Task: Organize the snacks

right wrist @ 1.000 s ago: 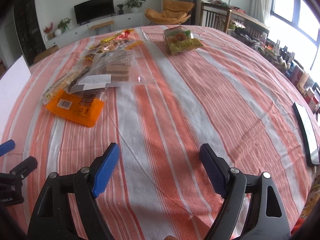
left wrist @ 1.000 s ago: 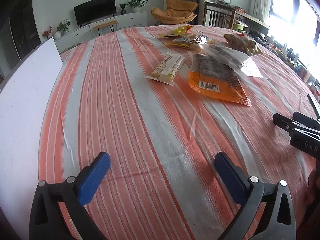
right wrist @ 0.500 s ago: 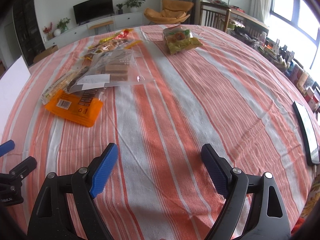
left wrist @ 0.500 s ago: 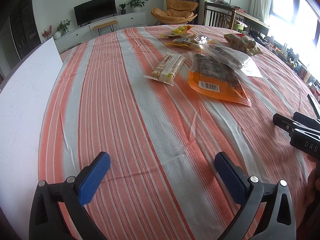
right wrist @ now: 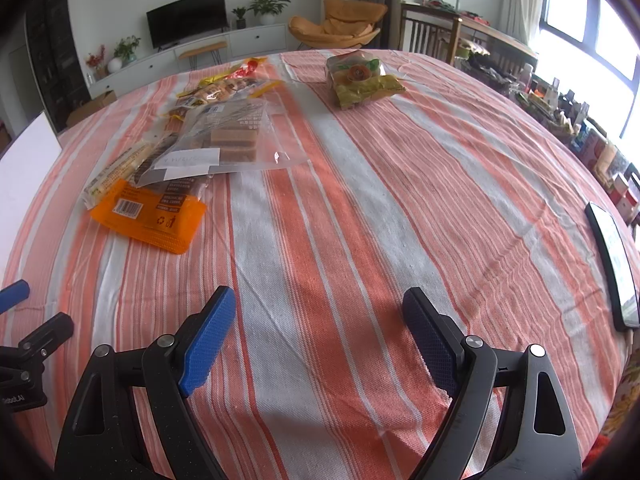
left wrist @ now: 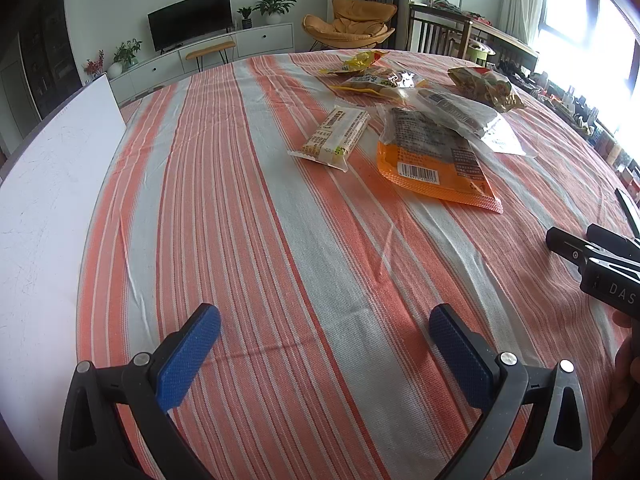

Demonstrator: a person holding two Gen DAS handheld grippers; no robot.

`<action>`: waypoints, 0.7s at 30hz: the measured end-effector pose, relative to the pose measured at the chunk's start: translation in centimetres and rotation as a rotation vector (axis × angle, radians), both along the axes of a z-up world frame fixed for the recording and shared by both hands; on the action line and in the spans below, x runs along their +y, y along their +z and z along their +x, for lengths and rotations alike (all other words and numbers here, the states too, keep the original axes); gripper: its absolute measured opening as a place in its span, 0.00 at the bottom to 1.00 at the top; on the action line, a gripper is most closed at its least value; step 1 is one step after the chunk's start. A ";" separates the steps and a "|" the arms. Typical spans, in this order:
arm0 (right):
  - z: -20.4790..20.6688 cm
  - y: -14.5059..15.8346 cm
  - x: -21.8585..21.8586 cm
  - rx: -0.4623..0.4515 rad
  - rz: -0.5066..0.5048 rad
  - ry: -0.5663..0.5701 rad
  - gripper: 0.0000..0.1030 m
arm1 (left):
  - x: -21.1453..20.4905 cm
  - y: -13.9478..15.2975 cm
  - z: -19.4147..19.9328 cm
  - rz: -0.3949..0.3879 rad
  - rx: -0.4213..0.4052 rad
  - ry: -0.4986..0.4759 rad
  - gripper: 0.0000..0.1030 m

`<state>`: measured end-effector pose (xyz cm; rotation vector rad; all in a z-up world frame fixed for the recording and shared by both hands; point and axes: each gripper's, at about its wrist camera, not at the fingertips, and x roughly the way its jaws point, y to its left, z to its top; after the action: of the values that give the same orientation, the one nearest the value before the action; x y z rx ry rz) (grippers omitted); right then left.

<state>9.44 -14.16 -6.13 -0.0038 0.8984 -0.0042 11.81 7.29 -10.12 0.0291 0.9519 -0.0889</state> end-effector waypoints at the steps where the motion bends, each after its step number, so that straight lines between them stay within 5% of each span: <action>1: 0.0 0.0 0.0 0.000 0.000 0.000 0.85 | 0.0 0.0 0.0 0.000 0.000 0.000 1.00; 21: -0.1 0.0 0.0 0.000 0.002 0.001 0.85 | 0.3 1.1 1.3 -0.041 0.050 -0.014 0.98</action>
<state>9.38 -14.16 -6.11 -0.0023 0.8982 -0.0025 13.08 7.54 -9.06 -0.0046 0.9998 -0.1226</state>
